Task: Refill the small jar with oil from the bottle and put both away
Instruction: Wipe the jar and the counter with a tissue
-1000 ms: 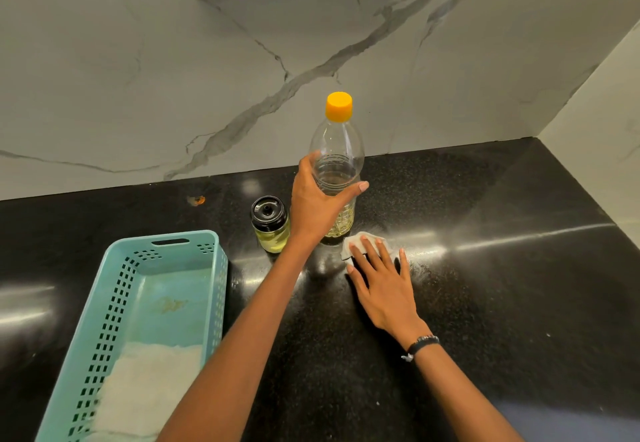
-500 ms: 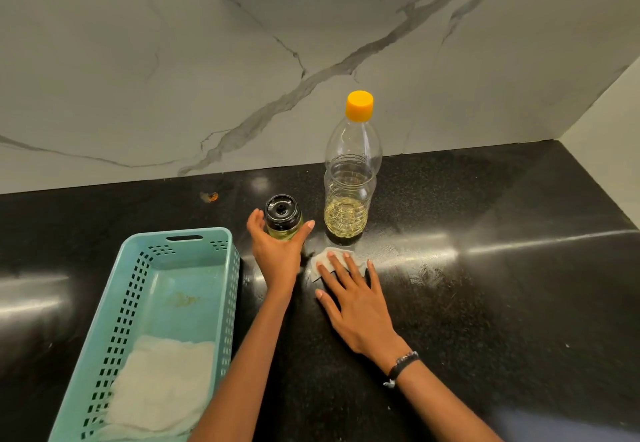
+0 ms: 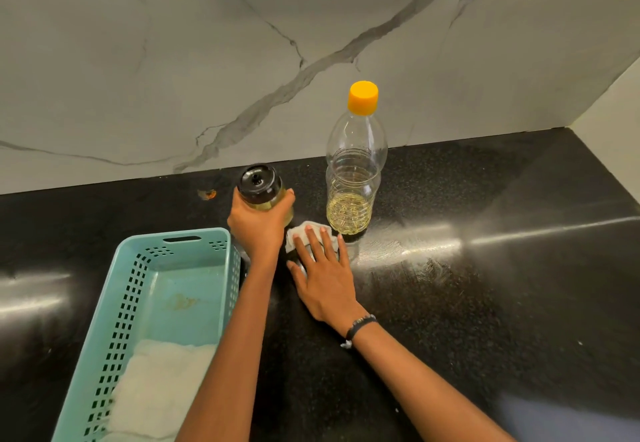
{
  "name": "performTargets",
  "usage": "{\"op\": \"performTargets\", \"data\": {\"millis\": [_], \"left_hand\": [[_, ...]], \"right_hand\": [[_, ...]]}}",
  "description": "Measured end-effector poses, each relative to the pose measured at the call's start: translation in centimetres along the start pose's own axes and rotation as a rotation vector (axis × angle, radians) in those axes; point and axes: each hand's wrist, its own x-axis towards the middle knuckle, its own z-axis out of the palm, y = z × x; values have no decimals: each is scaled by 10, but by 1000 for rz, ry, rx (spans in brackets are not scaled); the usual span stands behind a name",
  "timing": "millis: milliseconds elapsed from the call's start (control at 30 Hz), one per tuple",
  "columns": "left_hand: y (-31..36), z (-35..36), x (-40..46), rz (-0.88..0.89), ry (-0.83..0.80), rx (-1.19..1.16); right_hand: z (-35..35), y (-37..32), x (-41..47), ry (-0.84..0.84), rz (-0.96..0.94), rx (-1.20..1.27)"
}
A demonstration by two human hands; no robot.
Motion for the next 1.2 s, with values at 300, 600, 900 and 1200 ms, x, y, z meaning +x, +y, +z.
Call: {"op": "performTargets", "data": {"millis": [300, 600, 900, 1200], "left_hand": [[17, -28, 15, 62, -51, -21], [-2, -16, 1, 3, -69, 6], [-14, -6, -6, 0, -81, 30], [-22, 5, -15, -10, -158, 16]], "right_hand": [[1, -34, 25, -145, -261, -43], [1, 12, 0, -49, -330, -76], [3, 8, -33, -36, -180, -41], [-17, 58, -44, -4, 20, -100]]}}
